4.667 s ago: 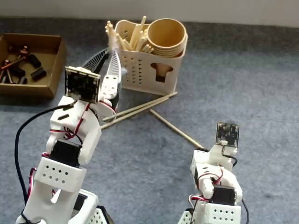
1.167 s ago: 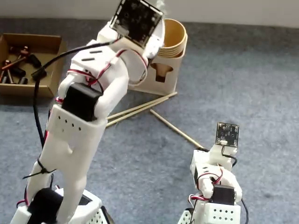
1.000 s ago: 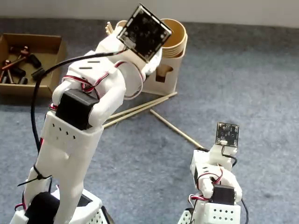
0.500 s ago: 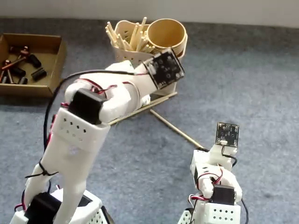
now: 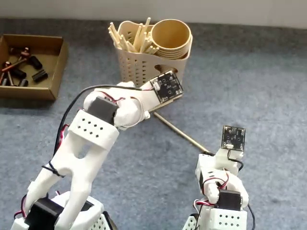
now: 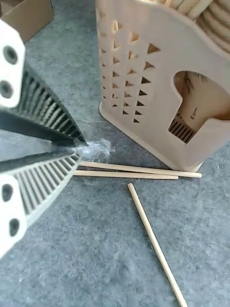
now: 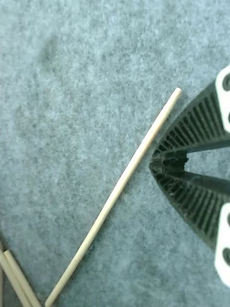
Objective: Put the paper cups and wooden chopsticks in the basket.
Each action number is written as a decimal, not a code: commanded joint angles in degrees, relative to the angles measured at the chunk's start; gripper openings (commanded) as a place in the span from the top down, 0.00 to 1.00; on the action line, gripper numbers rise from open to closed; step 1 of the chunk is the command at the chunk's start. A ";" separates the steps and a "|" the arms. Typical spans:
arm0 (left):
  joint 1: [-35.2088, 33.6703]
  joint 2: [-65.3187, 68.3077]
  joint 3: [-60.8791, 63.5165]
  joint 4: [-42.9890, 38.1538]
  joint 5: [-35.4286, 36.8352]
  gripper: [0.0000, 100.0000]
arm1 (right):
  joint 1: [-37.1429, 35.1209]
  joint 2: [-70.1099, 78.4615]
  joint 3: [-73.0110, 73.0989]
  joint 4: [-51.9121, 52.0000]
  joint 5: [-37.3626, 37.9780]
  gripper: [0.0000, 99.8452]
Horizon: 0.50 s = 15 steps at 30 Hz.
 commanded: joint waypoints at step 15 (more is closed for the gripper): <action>-1.89 -1.19 20.79 -27.43 -0.26 0.88 | 0.57 0.22 5.76 -0.84 0.44 0.99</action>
